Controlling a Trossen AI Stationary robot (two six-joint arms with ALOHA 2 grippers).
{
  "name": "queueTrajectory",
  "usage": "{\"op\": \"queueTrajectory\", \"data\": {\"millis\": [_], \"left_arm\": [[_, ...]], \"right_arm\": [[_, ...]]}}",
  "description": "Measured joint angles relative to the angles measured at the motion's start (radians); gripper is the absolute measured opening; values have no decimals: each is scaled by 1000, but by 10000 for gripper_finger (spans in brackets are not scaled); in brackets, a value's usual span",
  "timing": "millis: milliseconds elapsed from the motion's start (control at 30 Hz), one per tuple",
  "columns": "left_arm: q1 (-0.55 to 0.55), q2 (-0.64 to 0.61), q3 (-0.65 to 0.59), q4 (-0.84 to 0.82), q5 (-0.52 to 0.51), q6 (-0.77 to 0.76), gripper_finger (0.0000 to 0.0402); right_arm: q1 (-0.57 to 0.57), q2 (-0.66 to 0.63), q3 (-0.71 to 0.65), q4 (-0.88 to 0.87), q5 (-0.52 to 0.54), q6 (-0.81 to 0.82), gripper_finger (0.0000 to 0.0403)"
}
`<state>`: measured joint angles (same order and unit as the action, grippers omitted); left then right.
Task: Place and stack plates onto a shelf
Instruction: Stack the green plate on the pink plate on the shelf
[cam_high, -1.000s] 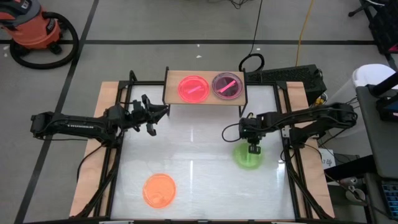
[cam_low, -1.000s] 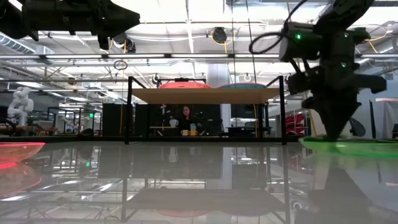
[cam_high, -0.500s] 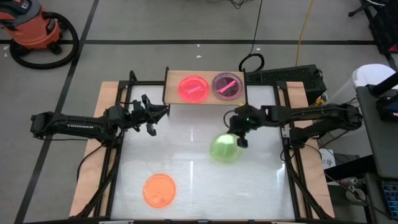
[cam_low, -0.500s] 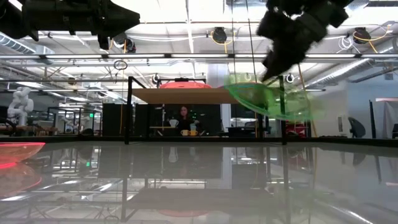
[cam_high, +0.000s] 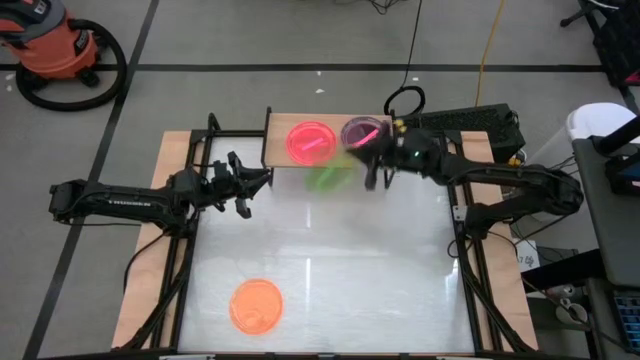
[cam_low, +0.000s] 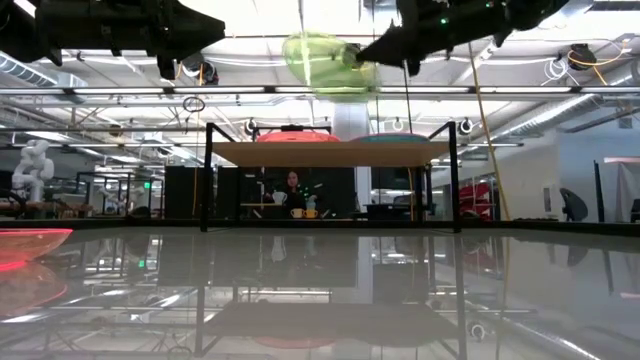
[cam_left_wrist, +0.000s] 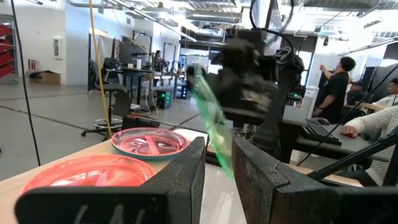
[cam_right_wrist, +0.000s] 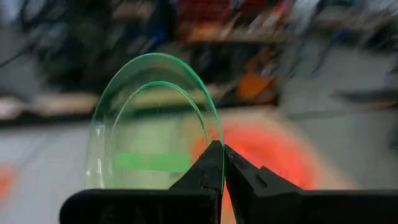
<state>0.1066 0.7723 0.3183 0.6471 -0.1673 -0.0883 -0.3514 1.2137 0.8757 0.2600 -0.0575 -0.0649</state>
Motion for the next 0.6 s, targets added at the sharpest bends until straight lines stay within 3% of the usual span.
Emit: {"op": "queueTrajectory", "data": {"millis": [233,467,600], "left_arm": [[0,0,0,2,-1,0,86],[1,0,0,5,-10,14,86],[1,0,0,3,-10,15,86]], "right_arm": [[-173,77,9,347,-29,126,0],[-272,302,173,327,-183,293,0],[-279,408,273,263,-207,313,0]]}}
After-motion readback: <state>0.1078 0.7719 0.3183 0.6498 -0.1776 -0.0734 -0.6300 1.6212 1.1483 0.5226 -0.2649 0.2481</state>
